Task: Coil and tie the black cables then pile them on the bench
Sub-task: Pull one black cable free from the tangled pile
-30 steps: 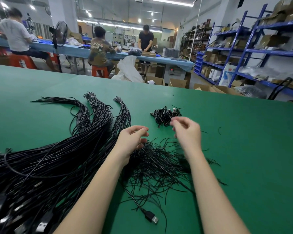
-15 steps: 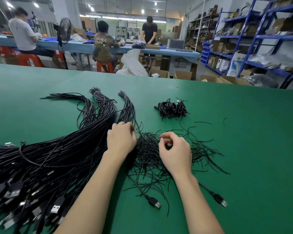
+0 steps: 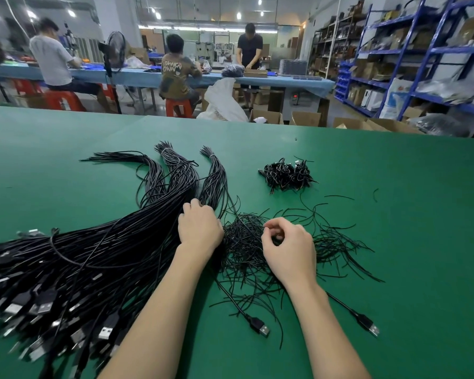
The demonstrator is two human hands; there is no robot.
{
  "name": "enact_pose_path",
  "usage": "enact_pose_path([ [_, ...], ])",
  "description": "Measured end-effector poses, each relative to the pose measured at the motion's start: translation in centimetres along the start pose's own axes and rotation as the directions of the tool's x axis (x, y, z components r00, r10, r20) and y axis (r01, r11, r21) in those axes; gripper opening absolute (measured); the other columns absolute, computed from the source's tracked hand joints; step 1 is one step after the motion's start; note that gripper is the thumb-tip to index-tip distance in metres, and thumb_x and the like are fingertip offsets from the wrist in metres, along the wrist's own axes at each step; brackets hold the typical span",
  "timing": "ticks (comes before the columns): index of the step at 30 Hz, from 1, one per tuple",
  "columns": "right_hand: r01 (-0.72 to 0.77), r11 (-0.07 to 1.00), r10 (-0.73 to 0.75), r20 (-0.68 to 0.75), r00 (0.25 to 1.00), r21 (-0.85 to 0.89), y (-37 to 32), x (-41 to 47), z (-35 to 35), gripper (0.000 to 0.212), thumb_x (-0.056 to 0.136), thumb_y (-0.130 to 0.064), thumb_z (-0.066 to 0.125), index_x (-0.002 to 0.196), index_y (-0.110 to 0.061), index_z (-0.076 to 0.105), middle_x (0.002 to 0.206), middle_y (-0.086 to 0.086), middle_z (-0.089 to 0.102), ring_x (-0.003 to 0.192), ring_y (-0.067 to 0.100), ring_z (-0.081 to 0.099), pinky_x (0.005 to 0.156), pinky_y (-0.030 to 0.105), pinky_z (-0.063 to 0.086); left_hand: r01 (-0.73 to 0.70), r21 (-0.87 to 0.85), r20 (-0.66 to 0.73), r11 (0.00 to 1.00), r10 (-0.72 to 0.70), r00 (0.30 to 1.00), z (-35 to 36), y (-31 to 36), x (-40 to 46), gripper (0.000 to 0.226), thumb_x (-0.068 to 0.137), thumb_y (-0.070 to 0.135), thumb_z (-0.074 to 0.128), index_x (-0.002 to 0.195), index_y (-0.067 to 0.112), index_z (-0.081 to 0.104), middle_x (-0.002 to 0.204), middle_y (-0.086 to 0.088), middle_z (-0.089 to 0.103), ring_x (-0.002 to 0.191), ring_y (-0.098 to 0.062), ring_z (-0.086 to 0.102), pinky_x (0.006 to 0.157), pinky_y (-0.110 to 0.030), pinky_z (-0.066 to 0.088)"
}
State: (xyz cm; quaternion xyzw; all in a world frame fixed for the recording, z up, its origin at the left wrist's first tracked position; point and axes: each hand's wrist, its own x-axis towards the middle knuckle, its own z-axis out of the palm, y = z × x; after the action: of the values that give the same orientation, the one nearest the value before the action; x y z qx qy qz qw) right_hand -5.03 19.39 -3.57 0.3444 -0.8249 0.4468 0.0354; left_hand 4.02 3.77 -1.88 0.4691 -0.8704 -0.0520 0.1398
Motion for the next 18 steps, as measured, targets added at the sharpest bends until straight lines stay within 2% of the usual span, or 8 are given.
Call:
enact_pose_path([
  [7, 0.016, 1.000, -0.016, 0.022, 1.000, 0.004, 0.01, -0.01, 0.29, 0.010, 0.093, -0.030, 0.064, 0.086, -0.037, 0.064, 0.076, -0.021, 0.063, 0.087, 0.003, 0.056, 0.071, 0.030, 0.052, -0.018, 0.054, 0.030, 0.998, 0.016, 0.999, -0.15, 0.13, 0.11, 0.036, 0.101, 0.035, 0.048, 0.119, 0.007, 0.062, 0.133, -0.012, 0.048, 0.126, -0.031, 0.042, 0.102, -0.042, 0.038],
  [14, 0.025, 1.000, -0.026, 0.026, 0.999, 0.015, -0.19, -0.05, 0.24, 0.013, 0.093, -0.032, 0.064, 0.083, -0.040, 0.061, 0.076, -0.020, 0.065, 0.086, -0.002, 0.054, 0.065, 0.022, 0.043, -0.043, 0.106, 0.074, 0.993, 0.036, 0.997, -0.48, 0.63, 0.07, 0.031, 0.100, 0.030, 0.050, 0.121, 0.009, 0.060, 0.139, -0.011, 0.044, 0.130, -0.031, 0.038, 0.105, -0.043, 0.035],
  [18, 0.018, 1.000, -0.019, 0.030, 0.999, 0.023, -0.32, -0.10, 0.13, 0.013, 0.093, -0.032, 0.064, 0.083, -0.040, 0.062, 0.074, -0.020, 0.065, 0.086, -0.004, 0.054, 0.064, 0.018, 0.040, -0.001, 0.104, 0.083, 0.995, -0.008, 0.997, -0.86, 0.64, 0.29, 0.039, 0.100, 0.036, 0.053, 0.126, 0.009, 0.057, 0.139, -0.012, 0.044, 0.131, -0.031, 0.039, 0.106, -0.043, 0.036],
])
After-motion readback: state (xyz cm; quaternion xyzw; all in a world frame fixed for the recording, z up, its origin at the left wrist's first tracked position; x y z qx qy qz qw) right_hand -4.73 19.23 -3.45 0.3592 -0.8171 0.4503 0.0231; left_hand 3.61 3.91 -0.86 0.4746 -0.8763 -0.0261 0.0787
